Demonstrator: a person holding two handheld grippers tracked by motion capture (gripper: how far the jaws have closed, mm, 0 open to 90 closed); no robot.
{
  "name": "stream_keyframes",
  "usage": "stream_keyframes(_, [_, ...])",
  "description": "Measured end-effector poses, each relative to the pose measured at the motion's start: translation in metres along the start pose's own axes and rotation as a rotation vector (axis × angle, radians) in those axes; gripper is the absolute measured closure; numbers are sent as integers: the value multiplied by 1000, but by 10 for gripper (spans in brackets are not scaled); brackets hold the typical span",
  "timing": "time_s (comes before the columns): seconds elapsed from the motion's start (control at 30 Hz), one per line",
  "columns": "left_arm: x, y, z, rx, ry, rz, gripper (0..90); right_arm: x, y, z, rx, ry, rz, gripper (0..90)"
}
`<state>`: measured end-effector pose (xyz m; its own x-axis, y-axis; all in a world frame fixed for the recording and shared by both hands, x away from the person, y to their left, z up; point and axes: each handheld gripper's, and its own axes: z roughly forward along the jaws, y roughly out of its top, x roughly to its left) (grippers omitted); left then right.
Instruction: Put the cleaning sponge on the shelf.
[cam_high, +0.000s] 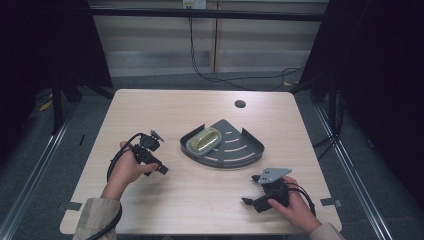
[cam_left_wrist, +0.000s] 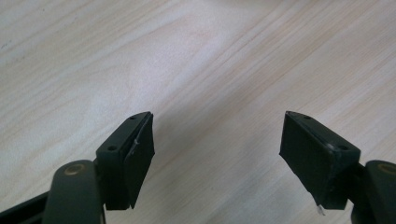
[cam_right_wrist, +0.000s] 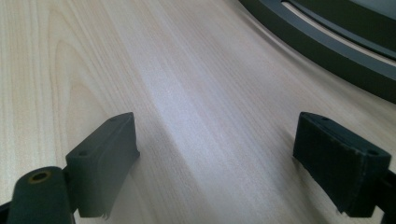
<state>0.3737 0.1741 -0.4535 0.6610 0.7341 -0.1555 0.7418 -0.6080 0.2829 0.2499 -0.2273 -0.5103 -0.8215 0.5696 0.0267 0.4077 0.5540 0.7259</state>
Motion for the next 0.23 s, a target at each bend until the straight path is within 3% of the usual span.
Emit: stream_keyframes(0.23, [4,-9,-1,-26,-5,-14,257,0,0,0,0,0,0,131])
